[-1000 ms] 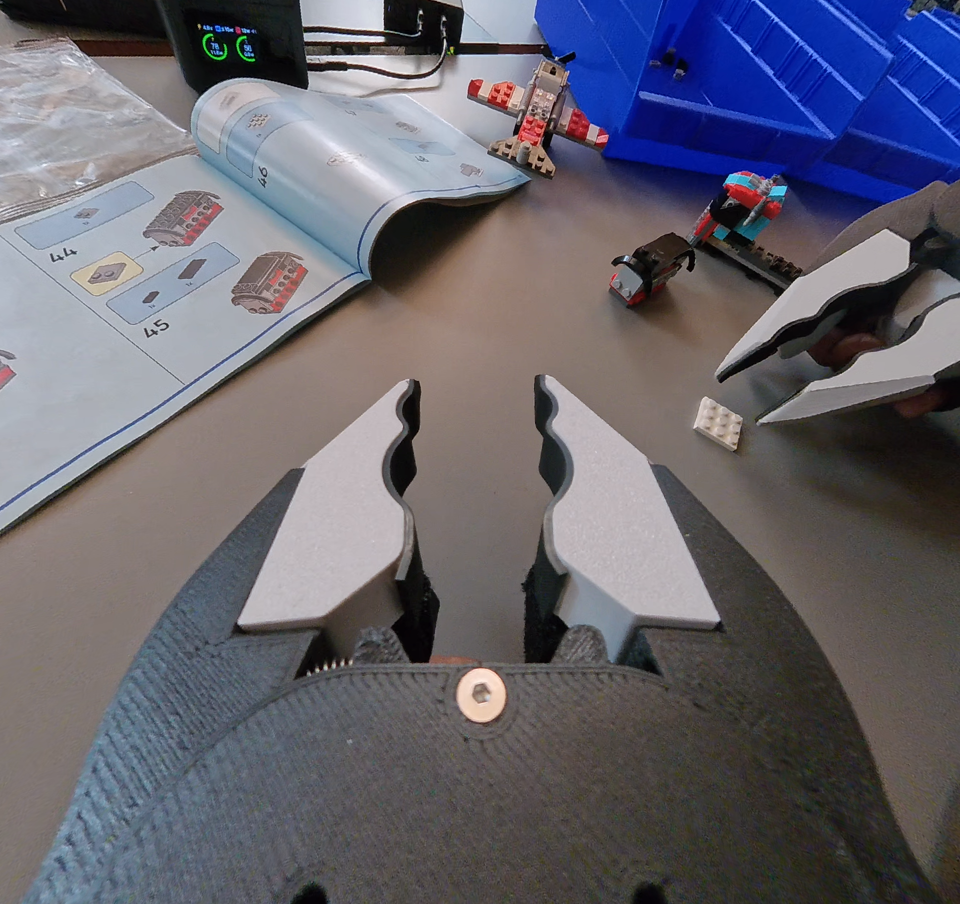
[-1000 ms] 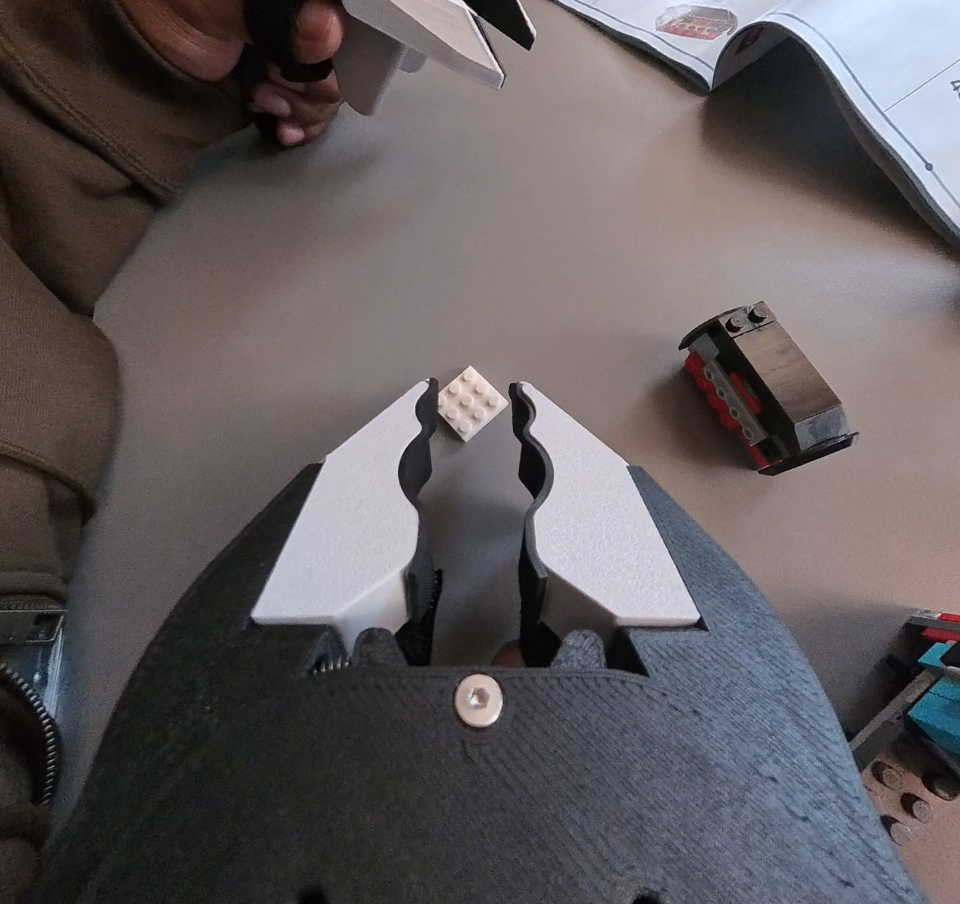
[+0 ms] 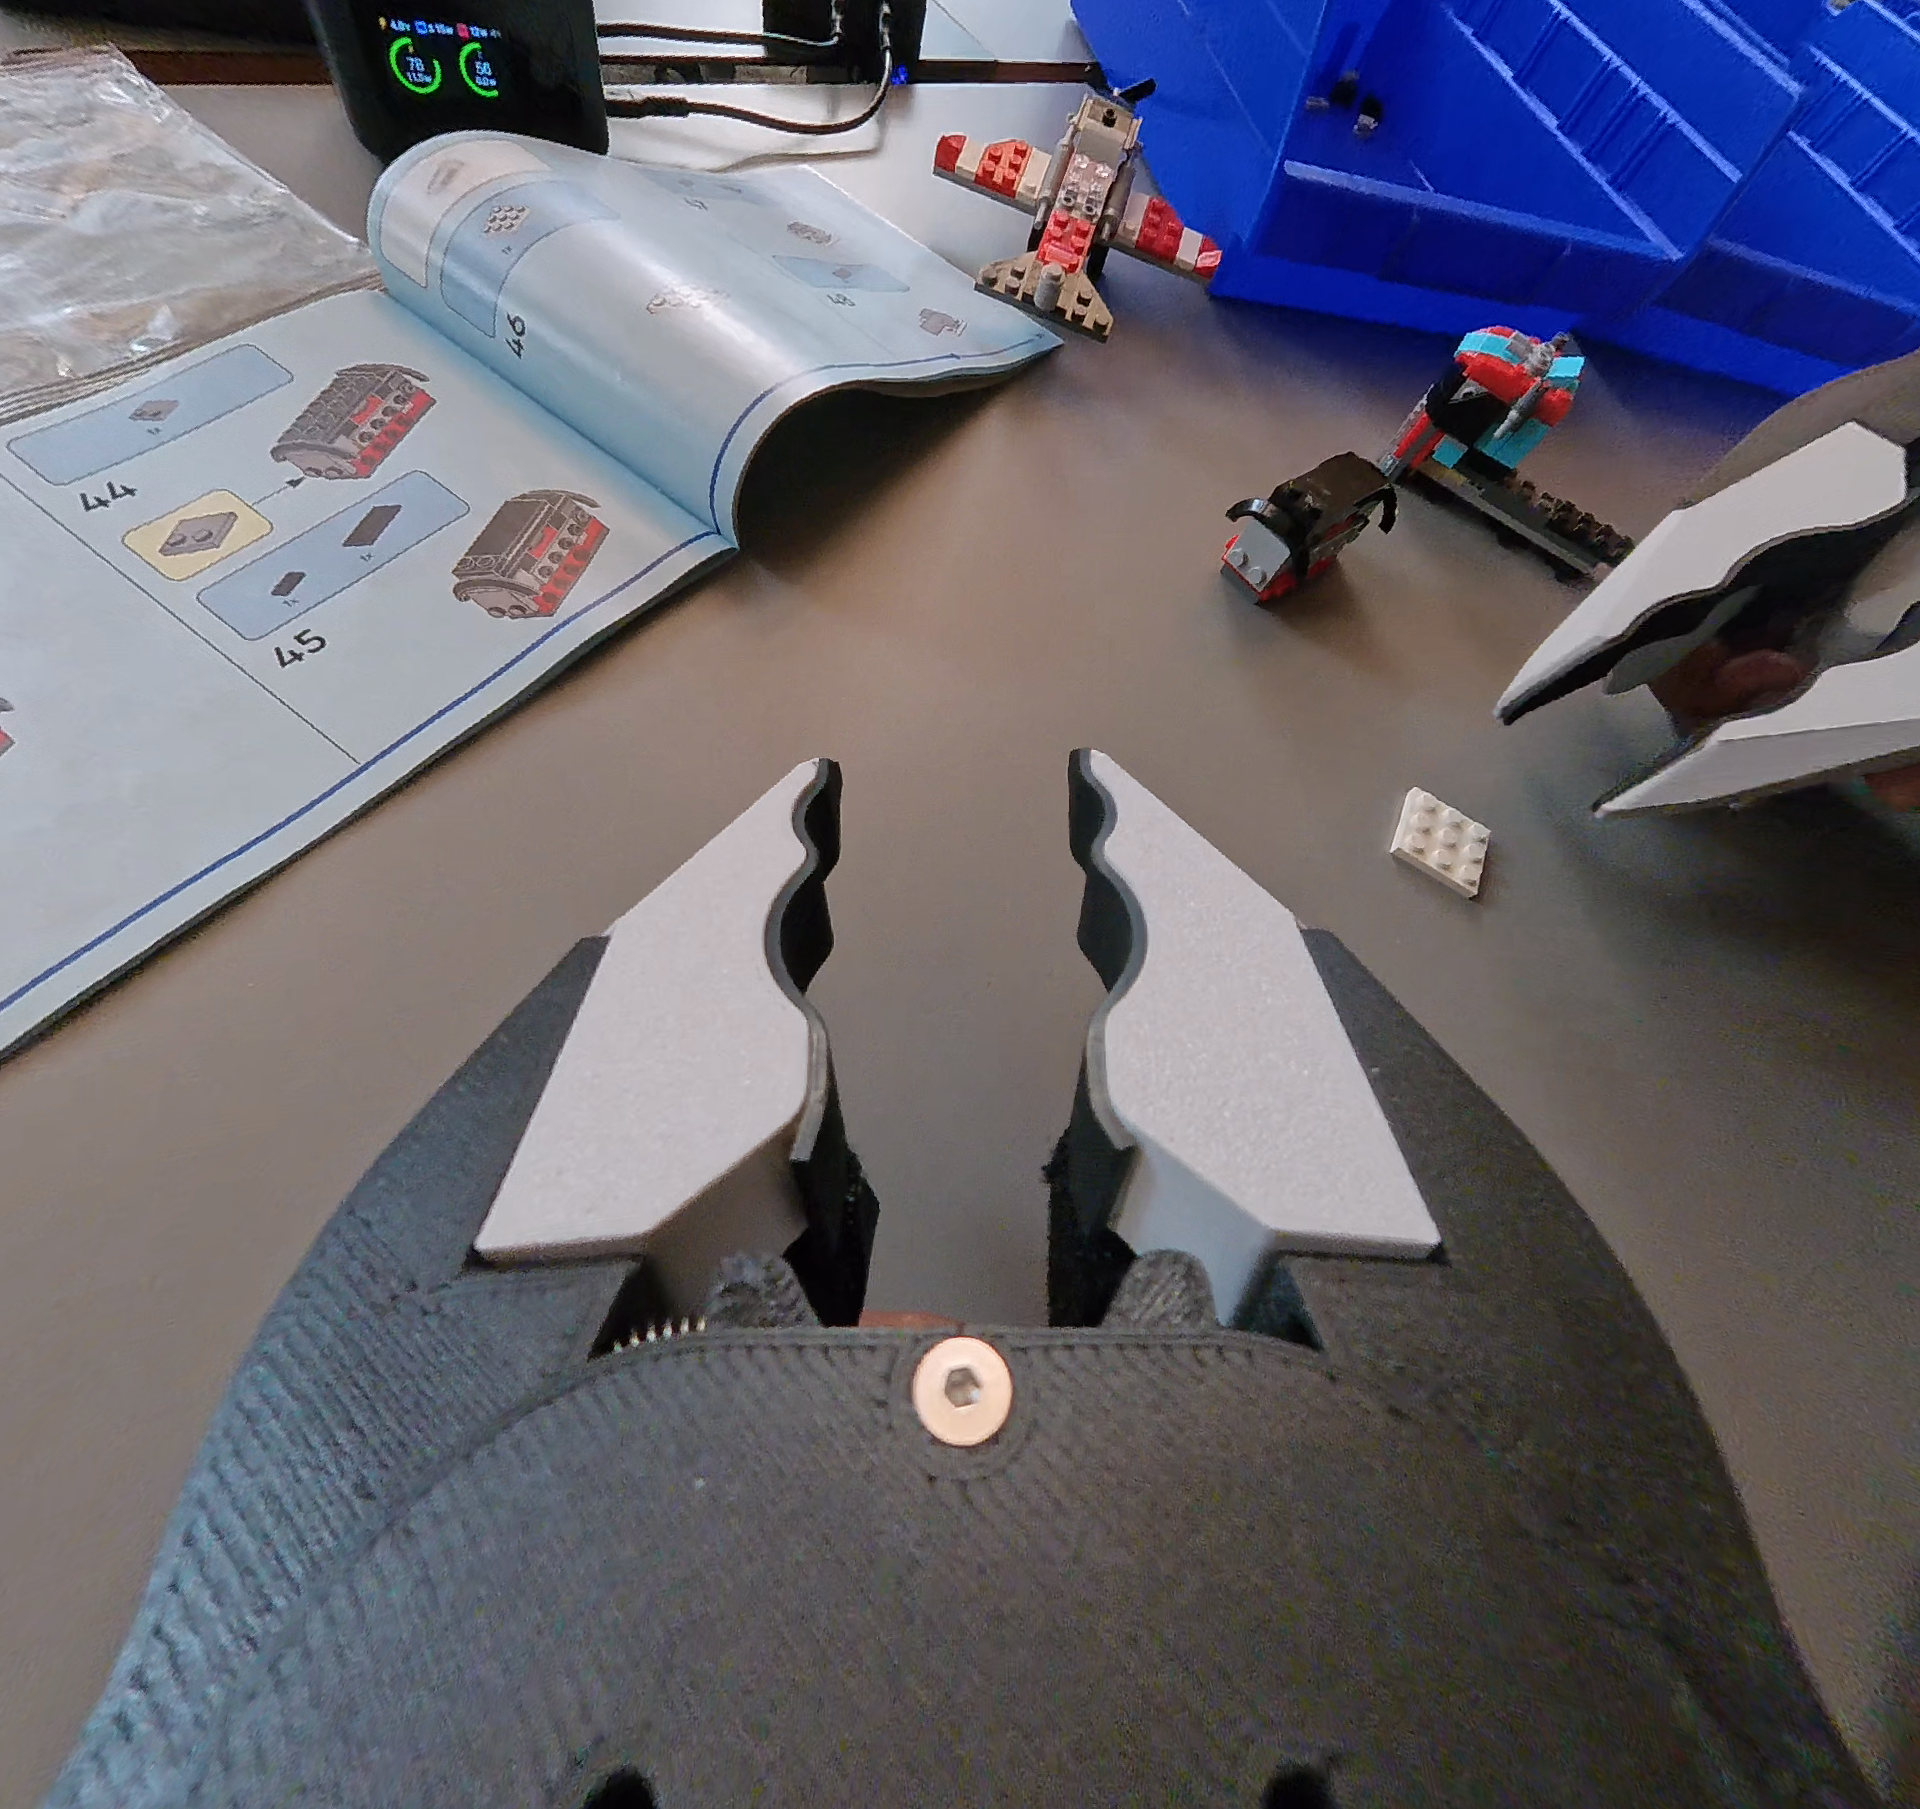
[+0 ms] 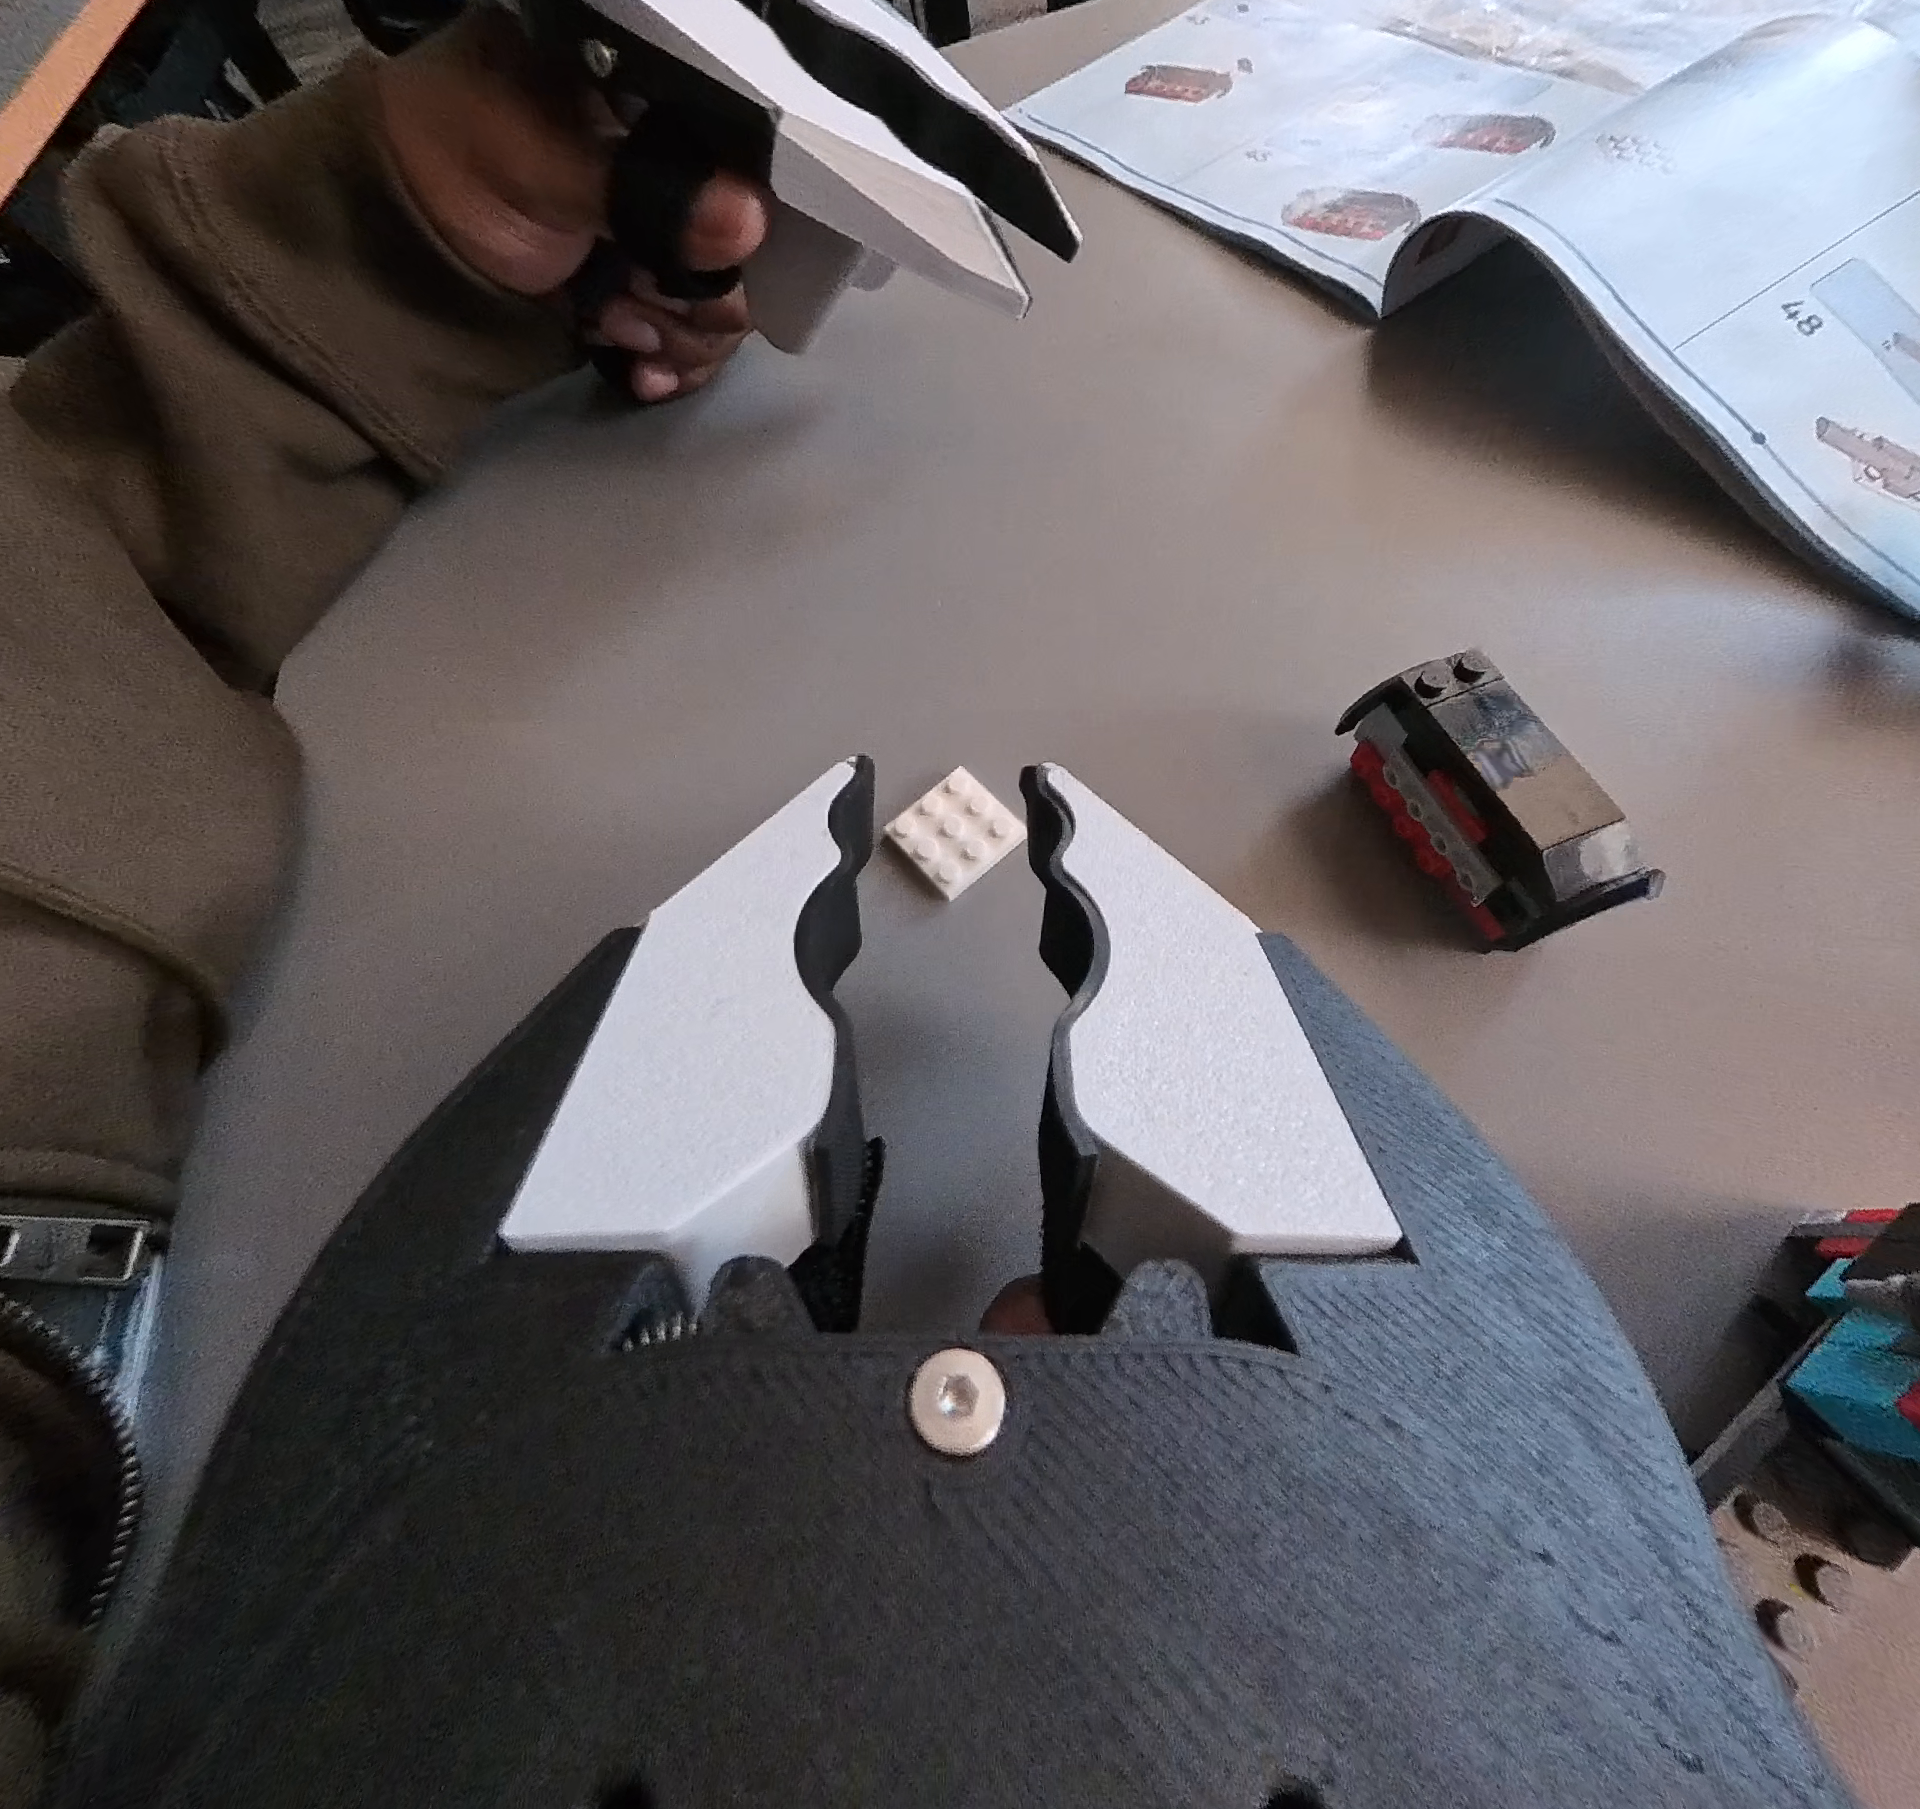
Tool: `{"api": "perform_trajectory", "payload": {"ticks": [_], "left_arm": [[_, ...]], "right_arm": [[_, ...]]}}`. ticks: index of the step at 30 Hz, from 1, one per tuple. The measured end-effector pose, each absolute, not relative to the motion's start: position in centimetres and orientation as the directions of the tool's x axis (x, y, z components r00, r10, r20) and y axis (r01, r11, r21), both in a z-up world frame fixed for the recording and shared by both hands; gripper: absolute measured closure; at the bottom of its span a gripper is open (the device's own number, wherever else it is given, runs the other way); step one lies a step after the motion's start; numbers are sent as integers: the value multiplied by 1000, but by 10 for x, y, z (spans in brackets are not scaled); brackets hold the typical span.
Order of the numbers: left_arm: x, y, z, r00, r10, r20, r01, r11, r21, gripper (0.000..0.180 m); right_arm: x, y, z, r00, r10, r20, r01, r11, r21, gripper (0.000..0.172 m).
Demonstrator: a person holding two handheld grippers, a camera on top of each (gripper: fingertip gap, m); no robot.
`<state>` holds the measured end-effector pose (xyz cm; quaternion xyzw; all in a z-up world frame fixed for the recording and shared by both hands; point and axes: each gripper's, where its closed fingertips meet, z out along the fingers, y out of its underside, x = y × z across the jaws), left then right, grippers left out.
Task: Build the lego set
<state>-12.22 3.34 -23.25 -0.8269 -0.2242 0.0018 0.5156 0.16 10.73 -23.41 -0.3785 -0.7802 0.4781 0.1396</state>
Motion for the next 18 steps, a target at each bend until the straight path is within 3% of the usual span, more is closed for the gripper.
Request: {"api": "perform_trajectory", "payload": {"ticks": [18], "left_arm": [[-122,34,-235,900,370,230,372,-380,-847,136]], "right_arm": [[8,109,-229,-679,719,-147,440,238,-866,141]]}}
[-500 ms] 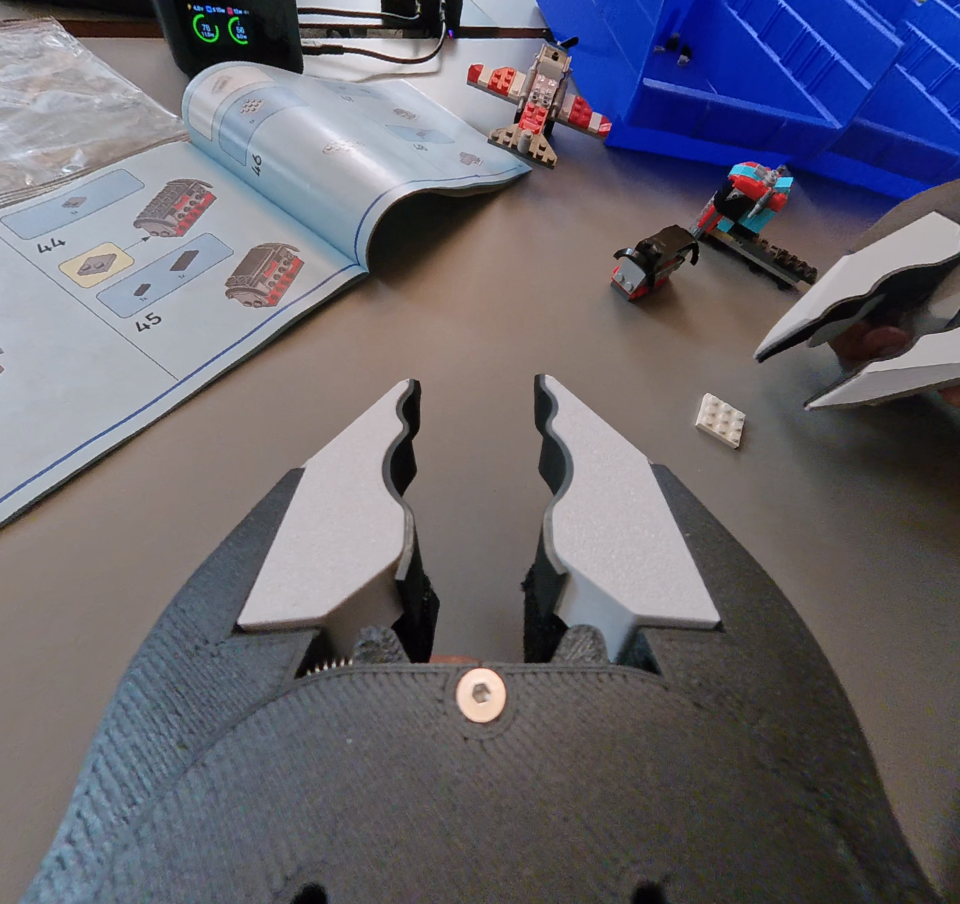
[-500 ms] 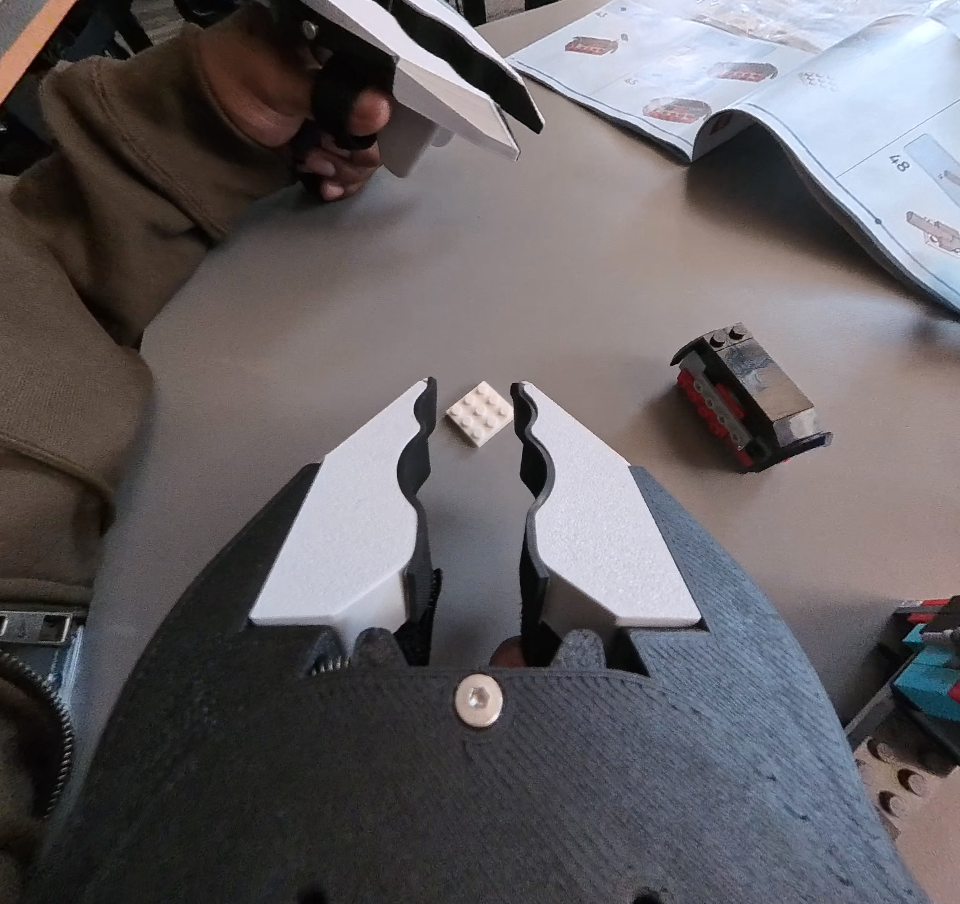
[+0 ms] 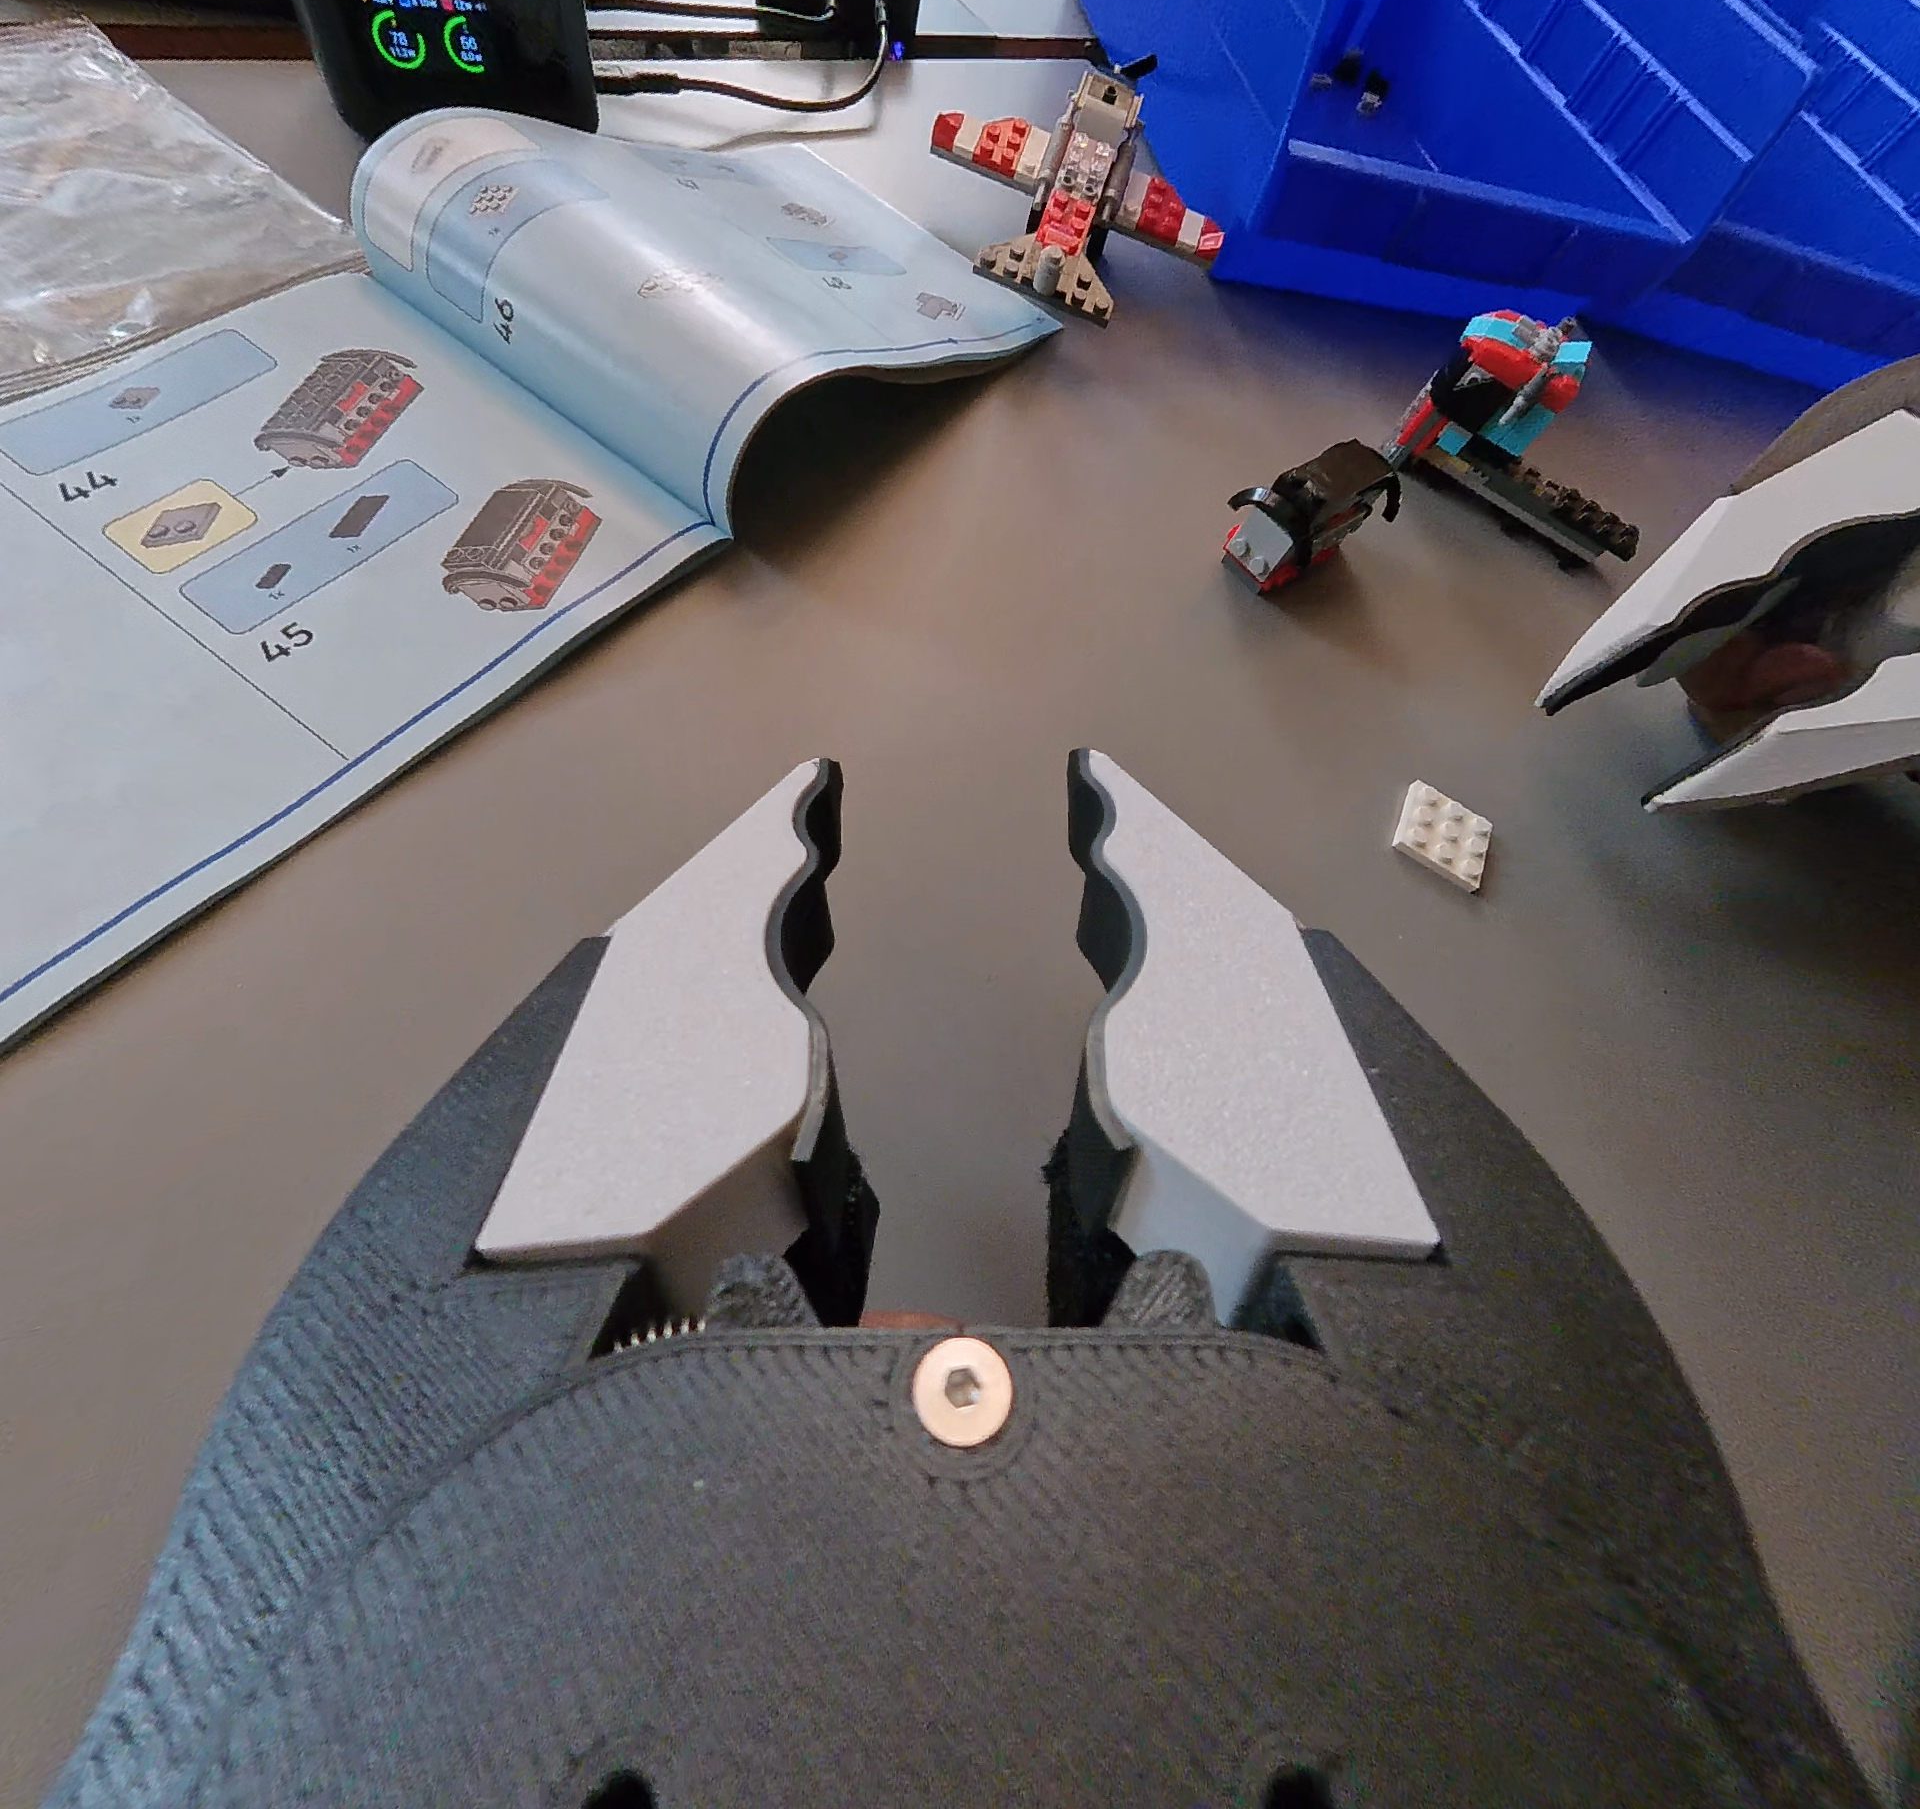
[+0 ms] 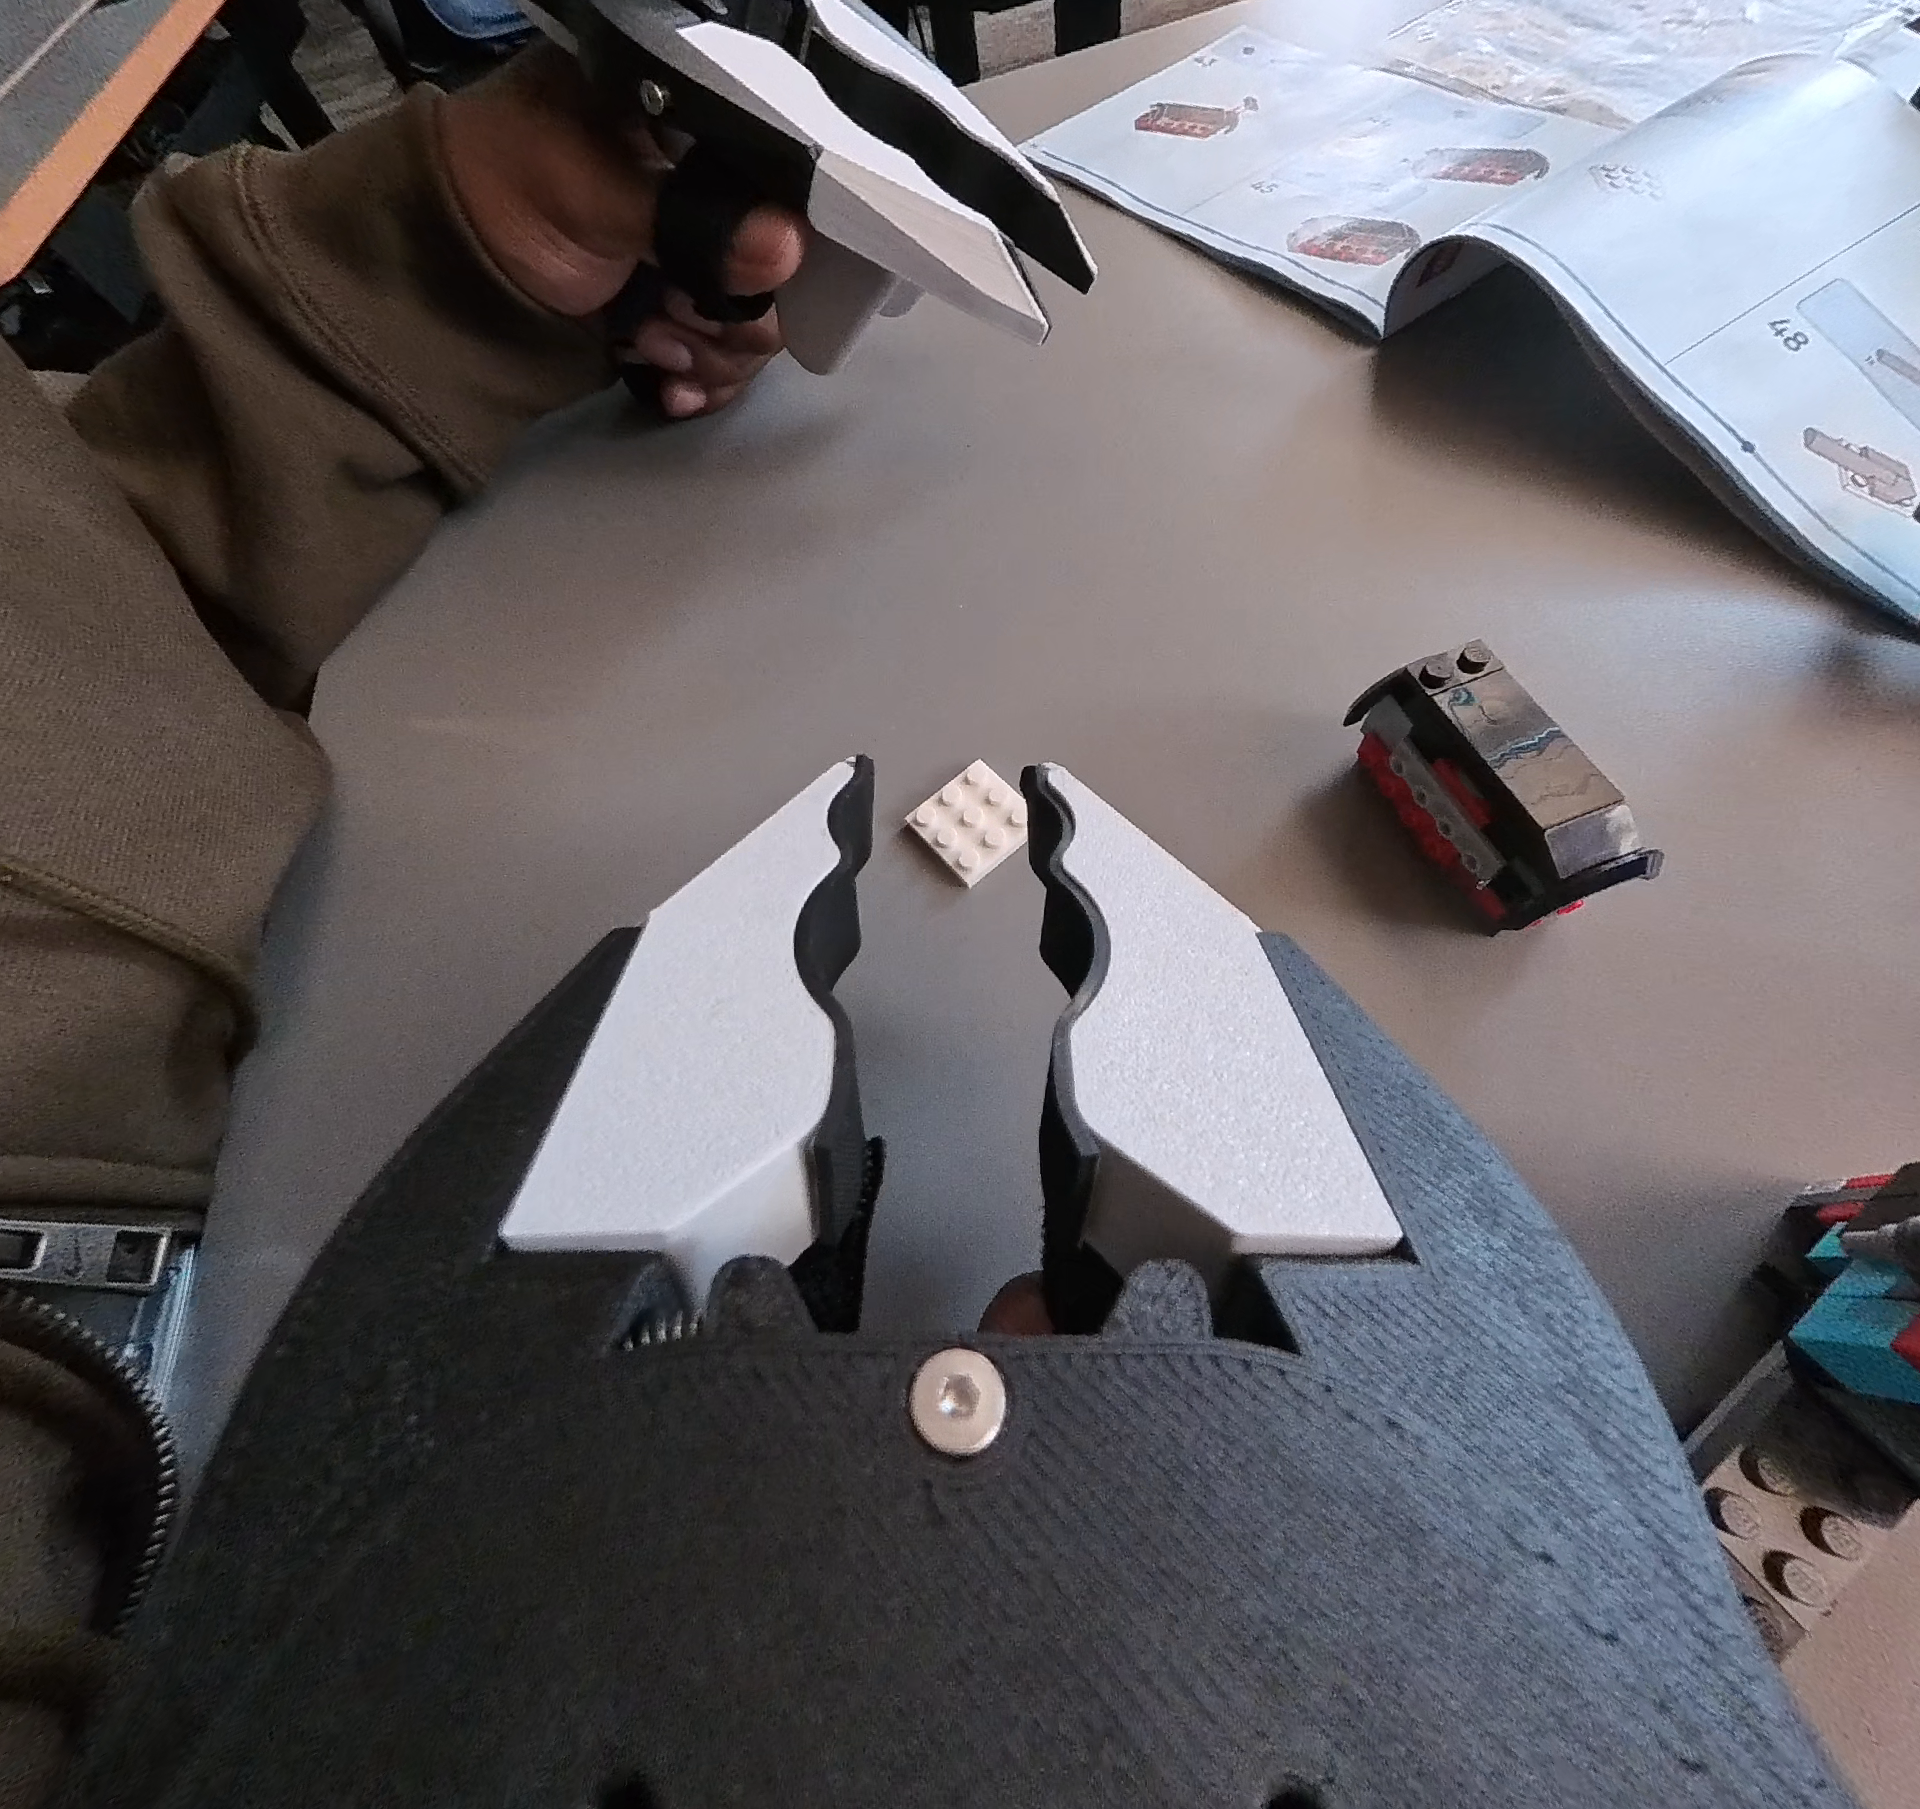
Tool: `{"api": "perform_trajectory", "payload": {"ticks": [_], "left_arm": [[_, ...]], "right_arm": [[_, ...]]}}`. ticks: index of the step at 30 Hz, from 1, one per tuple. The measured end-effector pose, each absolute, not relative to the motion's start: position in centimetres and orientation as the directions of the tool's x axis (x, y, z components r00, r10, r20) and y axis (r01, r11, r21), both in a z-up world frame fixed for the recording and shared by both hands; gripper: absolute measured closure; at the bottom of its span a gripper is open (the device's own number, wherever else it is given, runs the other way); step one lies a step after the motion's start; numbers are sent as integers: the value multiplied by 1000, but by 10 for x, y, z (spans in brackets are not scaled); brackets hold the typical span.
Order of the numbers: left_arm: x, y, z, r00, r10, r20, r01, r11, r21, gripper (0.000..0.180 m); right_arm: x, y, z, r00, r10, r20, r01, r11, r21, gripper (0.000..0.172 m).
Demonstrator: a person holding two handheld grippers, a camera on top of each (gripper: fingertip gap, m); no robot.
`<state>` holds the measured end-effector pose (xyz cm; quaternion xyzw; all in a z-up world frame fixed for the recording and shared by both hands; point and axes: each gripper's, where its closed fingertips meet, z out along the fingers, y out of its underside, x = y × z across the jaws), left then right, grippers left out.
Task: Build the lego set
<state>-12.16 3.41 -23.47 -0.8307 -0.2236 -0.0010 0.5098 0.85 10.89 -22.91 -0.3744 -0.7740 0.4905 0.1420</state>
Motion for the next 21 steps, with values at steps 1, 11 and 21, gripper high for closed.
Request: {"api": "perform_trajectory", "payload": {"ticks": [1,11,21], "left_arm": [[-122,34,-235,900,370,229,372,-381,-847,136],[-121,34,-235,901,370,228,371,-383,-846,136],[-121,34,-234,902,369,225,367,-378,-850,136]], "right_arm": [[8,109,-229,-679,719,-148,441,238,-866,141],[9,109,-228,-684,714,-150,435,234,-870,141],[8,109,-227,-681,713,-164,440,220,-871,140]]}}
